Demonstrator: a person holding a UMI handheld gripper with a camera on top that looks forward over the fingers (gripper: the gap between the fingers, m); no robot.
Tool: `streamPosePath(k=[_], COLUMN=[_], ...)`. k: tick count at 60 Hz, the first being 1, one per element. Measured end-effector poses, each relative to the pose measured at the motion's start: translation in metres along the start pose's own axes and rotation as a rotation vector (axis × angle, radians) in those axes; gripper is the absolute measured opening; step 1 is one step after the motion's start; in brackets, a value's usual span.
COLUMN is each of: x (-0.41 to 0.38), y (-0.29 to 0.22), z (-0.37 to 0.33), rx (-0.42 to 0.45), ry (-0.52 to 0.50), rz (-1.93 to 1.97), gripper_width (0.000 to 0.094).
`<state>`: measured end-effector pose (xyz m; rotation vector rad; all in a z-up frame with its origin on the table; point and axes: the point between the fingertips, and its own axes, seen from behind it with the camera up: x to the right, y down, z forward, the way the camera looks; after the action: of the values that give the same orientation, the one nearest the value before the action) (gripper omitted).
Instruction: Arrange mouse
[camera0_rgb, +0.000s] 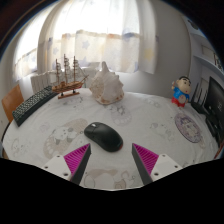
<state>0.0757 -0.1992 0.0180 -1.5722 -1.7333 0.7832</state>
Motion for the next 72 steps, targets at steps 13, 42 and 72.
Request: streamPosePath(k=[13, 42, 72], x=[0.007, 0.015, 0.184], y=[-0.025, -0.052, -0.164], z=[0.054, 0.12, 0.025], rx=[0.009, -0.038, 0.084], ry=[0.025, 0.02, 0.102], rz=[0.006, 0.036, 0.057], gripper_width=[0.0855, 0.0522, 0.0408])
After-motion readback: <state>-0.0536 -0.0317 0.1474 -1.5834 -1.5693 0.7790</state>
